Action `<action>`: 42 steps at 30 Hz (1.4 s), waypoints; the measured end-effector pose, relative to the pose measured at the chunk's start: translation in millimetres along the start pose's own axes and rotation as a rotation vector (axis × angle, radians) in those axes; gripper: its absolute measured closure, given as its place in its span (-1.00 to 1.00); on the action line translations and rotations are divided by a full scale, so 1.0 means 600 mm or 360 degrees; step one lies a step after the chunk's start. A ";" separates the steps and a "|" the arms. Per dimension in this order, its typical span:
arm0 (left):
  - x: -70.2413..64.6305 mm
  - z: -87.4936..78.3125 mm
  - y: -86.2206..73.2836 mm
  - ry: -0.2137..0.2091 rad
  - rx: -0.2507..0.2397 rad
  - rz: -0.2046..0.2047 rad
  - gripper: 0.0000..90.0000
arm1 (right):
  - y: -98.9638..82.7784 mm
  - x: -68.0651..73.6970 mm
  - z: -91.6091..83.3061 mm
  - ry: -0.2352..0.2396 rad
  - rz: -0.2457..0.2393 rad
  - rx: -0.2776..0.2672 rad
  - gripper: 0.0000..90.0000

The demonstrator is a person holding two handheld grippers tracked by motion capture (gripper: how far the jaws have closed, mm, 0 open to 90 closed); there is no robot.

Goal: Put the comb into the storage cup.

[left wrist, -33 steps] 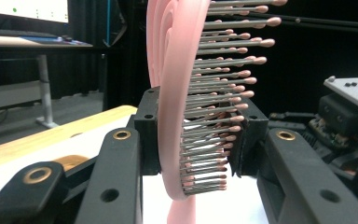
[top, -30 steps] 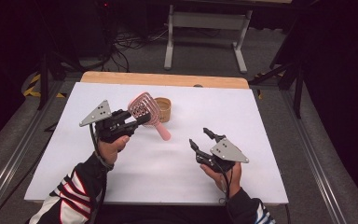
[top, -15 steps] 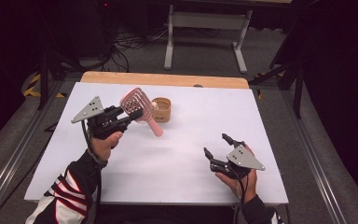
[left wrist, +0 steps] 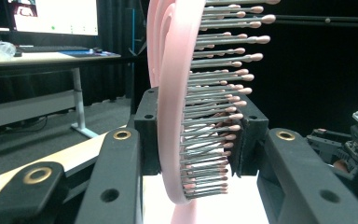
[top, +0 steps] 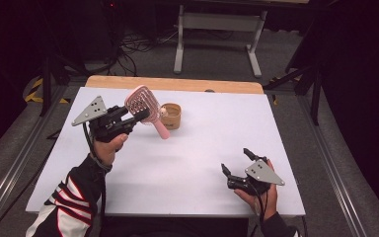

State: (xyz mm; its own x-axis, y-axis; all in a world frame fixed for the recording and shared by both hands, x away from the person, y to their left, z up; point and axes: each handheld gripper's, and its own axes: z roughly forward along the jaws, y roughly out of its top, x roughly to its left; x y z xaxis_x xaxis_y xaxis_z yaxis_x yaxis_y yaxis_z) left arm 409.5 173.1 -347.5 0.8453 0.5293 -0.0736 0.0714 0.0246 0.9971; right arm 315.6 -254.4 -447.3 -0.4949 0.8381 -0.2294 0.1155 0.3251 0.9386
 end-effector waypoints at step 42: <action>0.028 0.091 0.082 0.0081 0.0015 0.0100 0.40 | 0.000 0.007 0.003 -0.0044 -0.0033 -0.0043 -0.85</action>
State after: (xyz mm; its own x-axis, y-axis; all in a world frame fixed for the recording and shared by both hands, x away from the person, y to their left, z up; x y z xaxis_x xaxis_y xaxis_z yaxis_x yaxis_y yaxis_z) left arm 456.1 136.6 -300.8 0.8204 0.5717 -0.0097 0.0242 -0.0178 0.9995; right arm 315.4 -250.2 -448.9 -0.4732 0.8431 -0.2555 0.0819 0.3309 0.9401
